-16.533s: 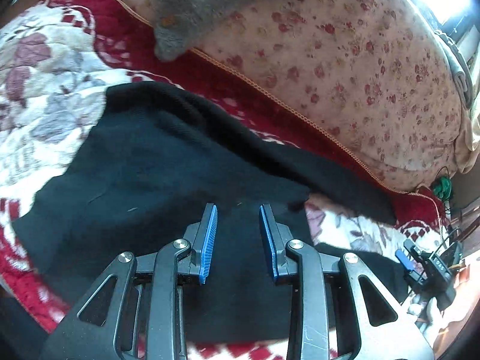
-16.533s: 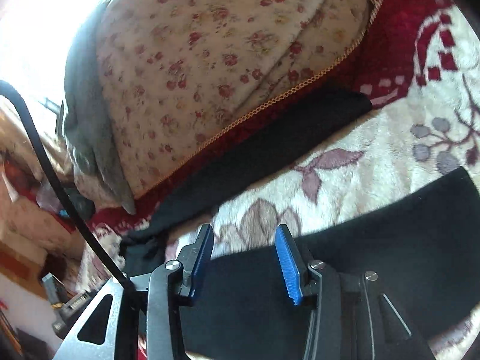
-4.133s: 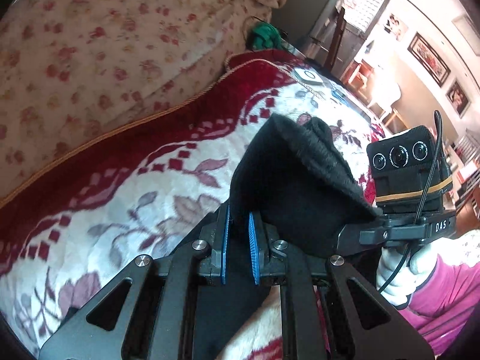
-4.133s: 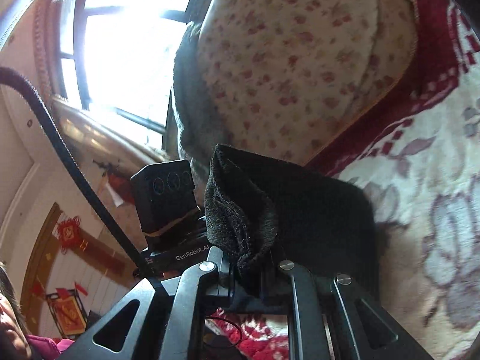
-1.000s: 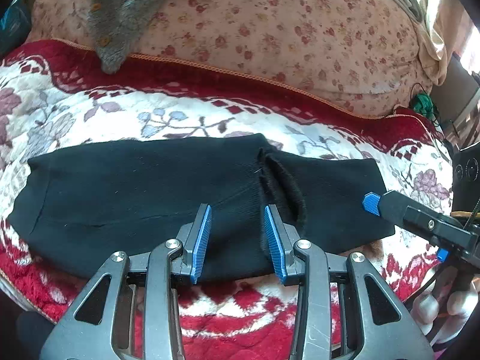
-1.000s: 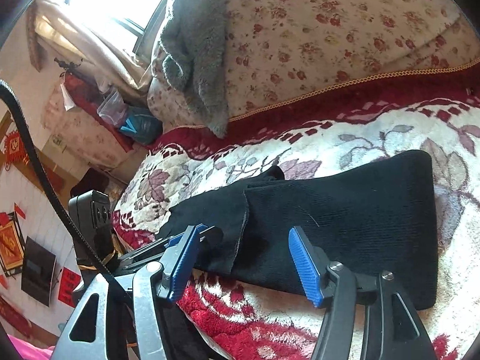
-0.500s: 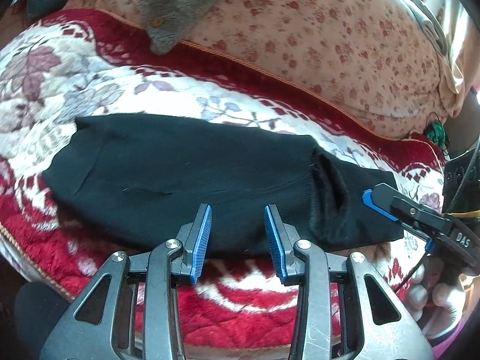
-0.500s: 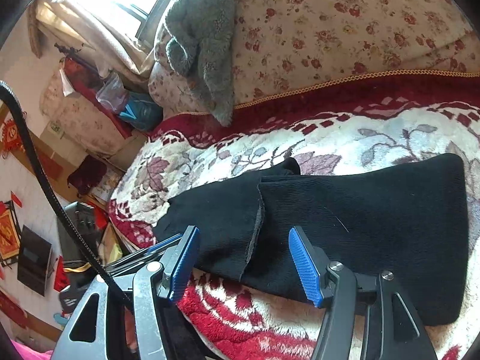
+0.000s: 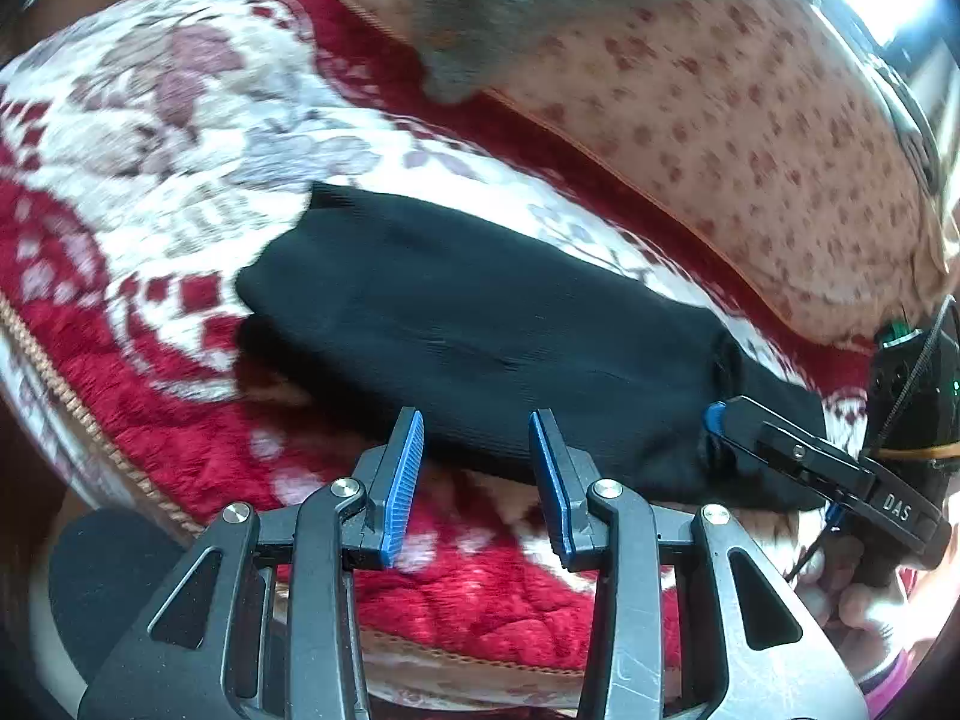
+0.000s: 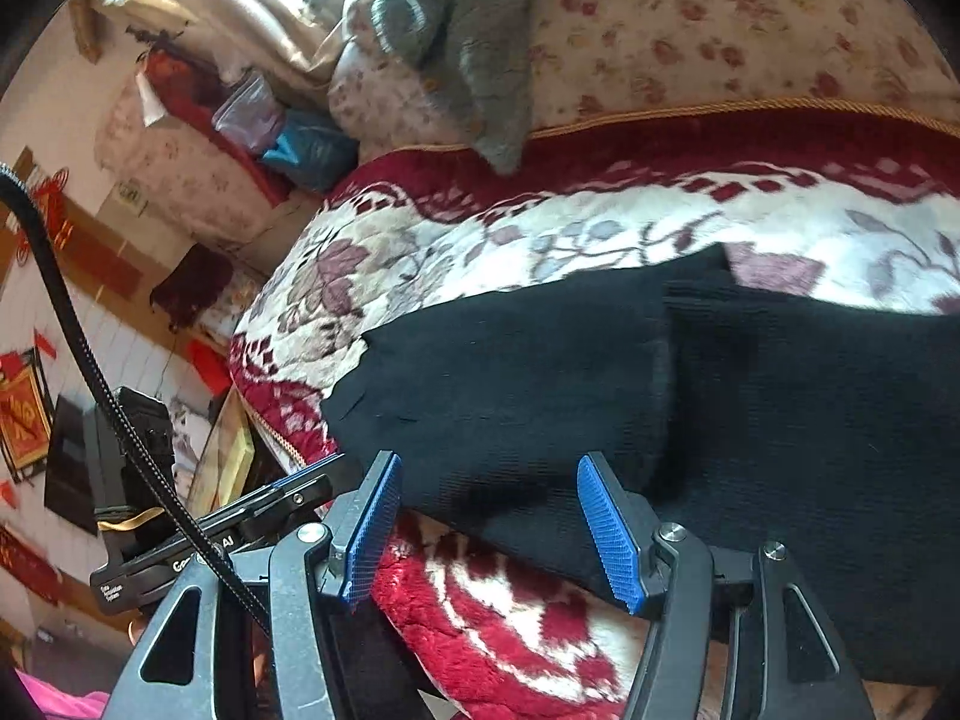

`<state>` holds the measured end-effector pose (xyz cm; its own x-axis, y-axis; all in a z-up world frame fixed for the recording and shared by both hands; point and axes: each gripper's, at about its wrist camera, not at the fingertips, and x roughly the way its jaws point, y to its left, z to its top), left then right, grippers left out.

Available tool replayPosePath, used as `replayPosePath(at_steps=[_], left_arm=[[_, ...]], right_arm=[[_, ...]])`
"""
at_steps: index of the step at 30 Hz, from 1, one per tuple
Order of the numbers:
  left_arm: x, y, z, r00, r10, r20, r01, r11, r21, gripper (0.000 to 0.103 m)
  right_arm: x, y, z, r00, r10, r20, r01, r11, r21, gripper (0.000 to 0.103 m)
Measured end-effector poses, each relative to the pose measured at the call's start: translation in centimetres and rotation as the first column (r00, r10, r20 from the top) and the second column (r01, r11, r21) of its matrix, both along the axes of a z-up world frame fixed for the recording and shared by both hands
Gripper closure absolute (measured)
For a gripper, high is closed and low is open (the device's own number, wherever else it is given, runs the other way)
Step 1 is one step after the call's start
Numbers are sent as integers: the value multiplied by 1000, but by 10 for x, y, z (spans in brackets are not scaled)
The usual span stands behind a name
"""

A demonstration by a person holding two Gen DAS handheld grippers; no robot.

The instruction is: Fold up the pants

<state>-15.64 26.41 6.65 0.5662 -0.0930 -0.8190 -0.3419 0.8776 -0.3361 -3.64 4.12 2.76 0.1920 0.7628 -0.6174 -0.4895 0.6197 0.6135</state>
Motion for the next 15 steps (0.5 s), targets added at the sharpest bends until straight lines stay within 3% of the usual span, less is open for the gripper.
replayPosePath(at_steps=[11,15], left_arm=[[-21,36,-7,988,154,-9,-154,988,-13,68],[-26,45,-9,981,192,8,-191,980,-59,54]], right_arm=[[10,51,6,993,107,41,-106,994,-29,43],[21,79,10,982,172,73,-168,984,-59,36]])
